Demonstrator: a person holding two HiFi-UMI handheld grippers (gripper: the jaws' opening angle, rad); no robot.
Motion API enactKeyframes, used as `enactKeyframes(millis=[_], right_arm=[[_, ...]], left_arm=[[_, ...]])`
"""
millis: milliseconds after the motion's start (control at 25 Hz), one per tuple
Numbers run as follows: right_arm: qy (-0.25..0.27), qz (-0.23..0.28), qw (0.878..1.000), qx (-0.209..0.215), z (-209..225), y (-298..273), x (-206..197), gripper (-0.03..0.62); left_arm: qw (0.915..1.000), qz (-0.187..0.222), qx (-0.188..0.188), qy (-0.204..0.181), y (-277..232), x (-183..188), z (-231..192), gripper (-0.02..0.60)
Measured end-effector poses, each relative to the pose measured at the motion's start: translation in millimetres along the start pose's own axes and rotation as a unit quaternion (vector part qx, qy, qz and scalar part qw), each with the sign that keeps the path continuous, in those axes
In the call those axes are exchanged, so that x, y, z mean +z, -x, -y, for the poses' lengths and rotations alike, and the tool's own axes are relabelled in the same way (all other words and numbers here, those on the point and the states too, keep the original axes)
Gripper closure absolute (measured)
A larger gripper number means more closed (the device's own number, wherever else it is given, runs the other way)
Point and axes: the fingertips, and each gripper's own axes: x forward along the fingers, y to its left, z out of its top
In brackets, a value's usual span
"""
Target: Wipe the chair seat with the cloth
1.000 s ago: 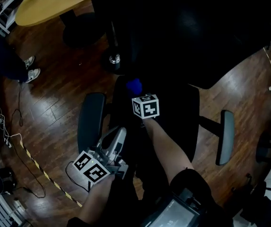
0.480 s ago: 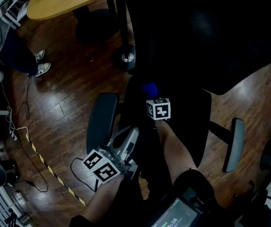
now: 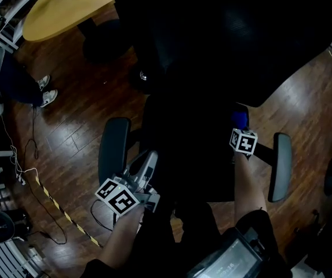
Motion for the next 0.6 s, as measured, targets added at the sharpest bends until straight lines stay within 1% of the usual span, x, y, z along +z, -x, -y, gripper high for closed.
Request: enactKeyframes(millis=[80, 160, 320, 400, 480, 600], right_arm=[[-0.012, 0.002, 1.000, -0.011, 18.7, 6.8, -0.3, 0.519], [-0.017, 0.004, 1.000, -0.013, 27.1, 10.2, -0.6, 0.519], [-0.022, 0.010, 1.000, -0.016, 29.0, 11.4, -0.3, 0.519], [-0.029, 0.021, 0.999, -0.011, 21.9, 13.0, 5.8, 0.519], [-0.022, 0.039, 0.999, 0.018, -6.3, 12.8, 17.1, 0.519], [0.018, 0.048, 0.995, 0.085, -88.5, 5.2, 34.6, 0.519]], left_arm=[[1.0000, 0.002, 0.004, 0.002, 0.0, 0.9, -1.7, 0.588], [1.0000, 0.003, 0.007, 0.004, -2.3, 0.2, -2.6, 0.588], [0.9999, 0.006, 0.008, 0.002, -5.7, 3.0, -1.9, 0.589], [1.0000, 0.009, 0.005, 0.002, -7.5, 4.2, 1.7, 0.588], [1.0000, 0.009, 0.000, 0.004, -9.9, 3.4, 5.8, 0.589], [0.9999, 0.007, -0.005, 0.007, -12.4, 3.6, 8.7, 0.588]])
